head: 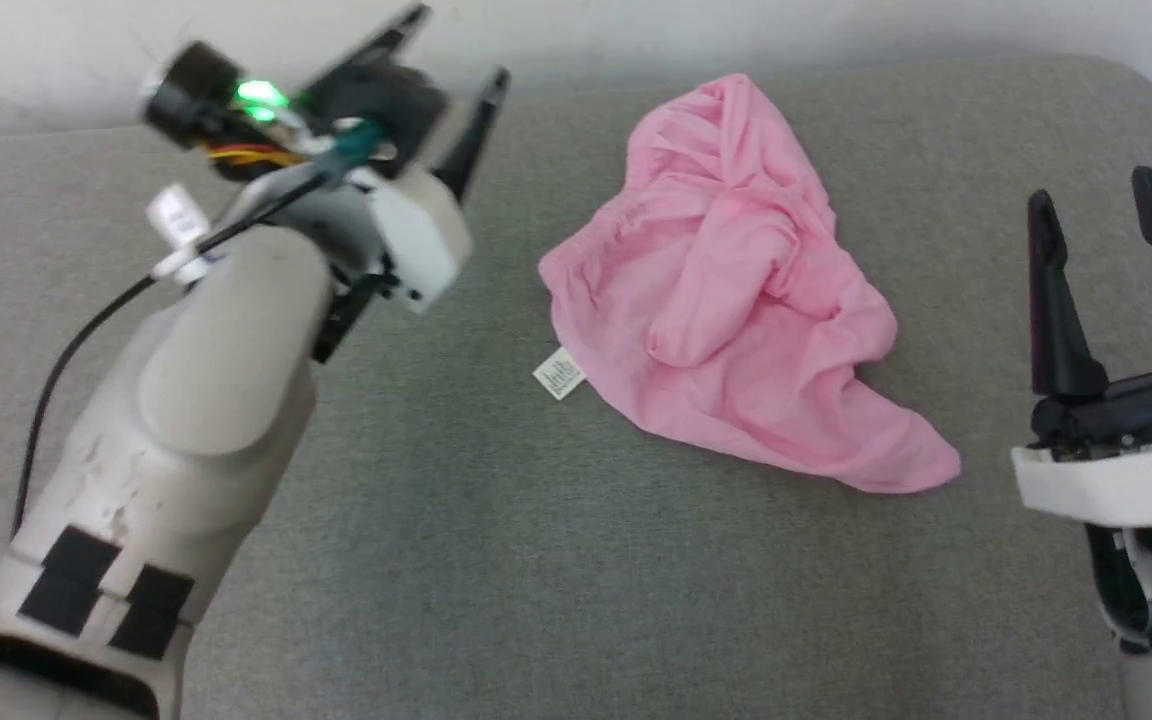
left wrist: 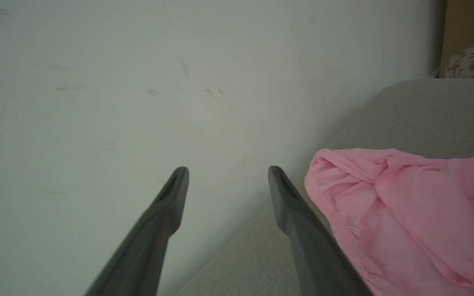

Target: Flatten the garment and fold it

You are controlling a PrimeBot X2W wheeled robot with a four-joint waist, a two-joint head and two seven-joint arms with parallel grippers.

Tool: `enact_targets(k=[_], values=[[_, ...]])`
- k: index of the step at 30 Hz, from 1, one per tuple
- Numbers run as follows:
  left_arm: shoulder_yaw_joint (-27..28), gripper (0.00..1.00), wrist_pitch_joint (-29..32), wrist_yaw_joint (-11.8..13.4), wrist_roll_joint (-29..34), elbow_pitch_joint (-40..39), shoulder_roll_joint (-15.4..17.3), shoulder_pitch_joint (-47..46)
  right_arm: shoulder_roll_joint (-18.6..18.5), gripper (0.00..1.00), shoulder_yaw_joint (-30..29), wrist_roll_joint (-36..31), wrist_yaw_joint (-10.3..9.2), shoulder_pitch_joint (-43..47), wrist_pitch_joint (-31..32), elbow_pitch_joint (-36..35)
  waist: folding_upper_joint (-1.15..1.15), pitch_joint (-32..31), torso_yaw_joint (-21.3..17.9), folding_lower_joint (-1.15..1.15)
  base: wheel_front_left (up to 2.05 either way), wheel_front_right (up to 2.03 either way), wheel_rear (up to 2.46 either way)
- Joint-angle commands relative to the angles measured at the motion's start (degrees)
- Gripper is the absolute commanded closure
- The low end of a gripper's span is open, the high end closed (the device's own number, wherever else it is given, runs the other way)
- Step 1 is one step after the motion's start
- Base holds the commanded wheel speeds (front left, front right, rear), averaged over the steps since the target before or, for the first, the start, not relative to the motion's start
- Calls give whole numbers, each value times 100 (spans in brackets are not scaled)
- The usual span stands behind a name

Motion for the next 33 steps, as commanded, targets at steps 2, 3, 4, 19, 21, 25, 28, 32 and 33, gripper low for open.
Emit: enact_targets(k=[2, 3, 4, 19, 21, 25, 28, 32, 33], values=[[-583, 0, 381, -35, -464, 215, 58, -317, 207, 0, -22, -90, -5, 178, -24, -189, 0, 171, -236, 0, 0, 0, 0], [-888, 0, 557, -35, -712, 288, 107, -496, 309, 0, -23, -101, -5, 255, -24, -260, 0, 216, -285, 0, 0, 0, 0], [-1207, 0, 743, -35, -965, 352, 156, -656, 390, 0, -10, -148, -5, 331, -24, -313, 0, 259, -339, 0, 0, 0, 0], [-4158, 0, 3246, -37, -3536, 429, 1018, -2008, 857, 0, 340, -372, -5, 435, -25, -370, 0, 950, -1174, 0, 0, 0, 0], [-4178, 0, 3424, -37, -3535, 447, 1046, -1934, 872, 0, 405, -400, -5, 372, -25, -333, 0, 1036, -1248, 0, 0, 0, 0], [-4184, 0, 4144, -37, -3177, 239, 1174, -1558, 889, 0, 454, -450, -5, 249, -25, -283, 0, 1140, -1280, 0, 0, 0, 0], [-4185, 0, 4376, -37, -3108, 89, 1322, -1450, 887, 0, 460, -485, -5, 155, -25, -261, 0, 1169, -1238, 0, 0, 0, 0], [-4186, 100, 4296, -37, -3281, 31, 1388, -1379, 772, 0, 495, -561, -5, 108, -25, -187, 0, 1097, -1059, 0, 0, 0, 0], [-4186, 100, 4196, -37, -3344, 45, 1386, -1376, 729, 0, 483, -578, -5, 94, -25, -187, 0, 1050, -996, 0, 0, 0, 0]])
